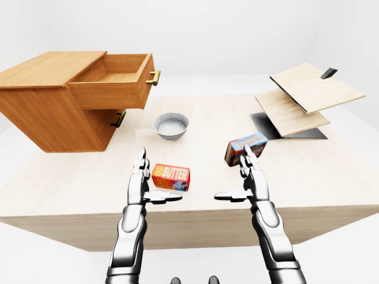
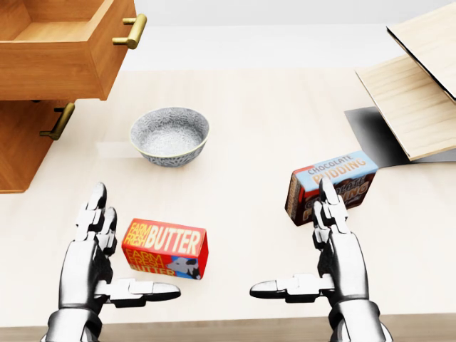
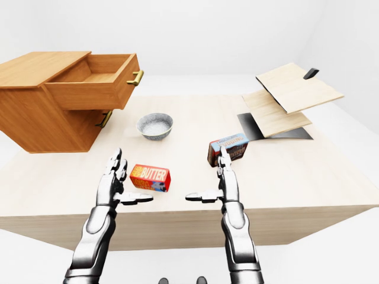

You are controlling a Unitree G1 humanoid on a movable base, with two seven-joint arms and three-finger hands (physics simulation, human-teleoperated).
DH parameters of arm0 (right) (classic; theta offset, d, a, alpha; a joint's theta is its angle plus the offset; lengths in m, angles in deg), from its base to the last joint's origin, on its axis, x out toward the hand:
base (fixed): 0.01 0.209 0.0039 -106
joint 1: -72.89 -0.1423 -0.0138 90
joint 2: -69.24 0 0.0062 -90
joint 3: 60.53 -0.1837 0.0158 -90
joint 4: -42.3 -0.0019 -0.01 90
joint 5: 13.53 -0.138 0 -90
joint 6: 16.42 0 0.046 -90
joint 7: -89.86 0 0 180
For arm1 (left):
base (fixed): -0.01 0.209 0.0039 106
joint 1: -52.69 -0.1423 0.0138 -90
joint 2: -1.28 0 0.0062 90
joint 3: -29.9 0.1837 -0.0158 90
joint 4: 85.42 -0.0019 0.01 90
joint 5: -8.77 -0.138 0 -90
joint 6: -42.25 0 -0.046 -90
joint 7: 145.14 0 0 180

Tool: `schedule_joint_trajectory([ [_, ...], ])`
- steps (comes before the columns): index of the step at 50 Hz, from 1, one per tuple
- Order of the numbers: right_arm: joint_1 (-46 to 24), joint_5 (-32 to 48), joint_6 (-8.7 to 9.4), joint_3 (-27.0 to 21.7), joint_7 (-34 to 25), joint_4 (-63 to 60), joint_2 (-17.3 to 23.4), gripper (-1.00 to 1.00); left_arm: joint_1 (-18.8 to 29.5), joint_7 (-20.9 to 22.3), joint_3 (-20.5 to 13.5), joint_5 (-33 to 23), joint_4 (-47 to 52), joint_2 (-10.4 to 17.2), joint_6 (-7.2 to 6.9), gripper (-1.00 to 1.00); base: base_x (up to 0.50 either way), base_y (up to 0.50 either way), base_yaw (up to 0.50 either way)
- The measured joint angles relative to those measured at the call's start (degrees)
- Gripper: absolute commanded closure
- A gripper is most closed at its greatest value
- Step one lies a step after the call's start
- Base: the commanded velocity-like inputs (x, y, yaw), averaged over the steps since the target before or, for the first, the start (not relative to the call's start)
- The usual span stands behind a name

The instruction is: Close the top drawer of the cabinet.

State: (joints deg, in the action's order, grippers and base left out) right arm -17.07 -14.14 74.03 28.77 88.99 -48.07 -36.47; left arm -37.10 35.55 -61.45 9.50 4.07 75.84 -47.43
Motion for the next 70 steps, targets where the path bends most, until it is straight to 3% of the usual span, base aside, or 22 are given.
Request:
schedule_joint_trajectory([
  [17, 0.07, -0.96, 1.22, -0.66, -1.12, -0.92, 0.32, -1.00, 1.51, 1.34, -2.37, 1.03, -1.67, 1.54, -0.17, -1.00, 0.00, 0.00, 0.00],
  [21, -0.09, -1.16, 2.18, -0.60, -1.21, -1.83, 0.31, -1.00, 2.12, 1.73, -2.61, 0.70, -1.19, 1.89, -1.64, -1.00, 0.00, 0.00, 0.00],
  [27, -0.62, -1.42, 4.56, -0.55, -1.35, -4.63, 0.40, -1.00, 3.43, 2.36, -2.80, 0.00, 0.77, 2.37, -5.28, -1.00, 0.00, 0.00, 0.00],
  [56, -10.35, -0.37, 4.56, -0.83, 1.42, -19.87, 1.33, -1.00, 14.69, 6.84, -4.46, -2.38, 14.50, 5.65, -5.32, -1.00, 0.00, 0.00, 0.00],
  [70, -11.08, 0.76, 4.56, -0.31, 0.76, -23.01, 1.20, -1.00, 17.18, 7.38, -4.95, -1.86, 17.44, 6.52, -5.32, -1.00, 0.00, 0.00, 0.00],
])
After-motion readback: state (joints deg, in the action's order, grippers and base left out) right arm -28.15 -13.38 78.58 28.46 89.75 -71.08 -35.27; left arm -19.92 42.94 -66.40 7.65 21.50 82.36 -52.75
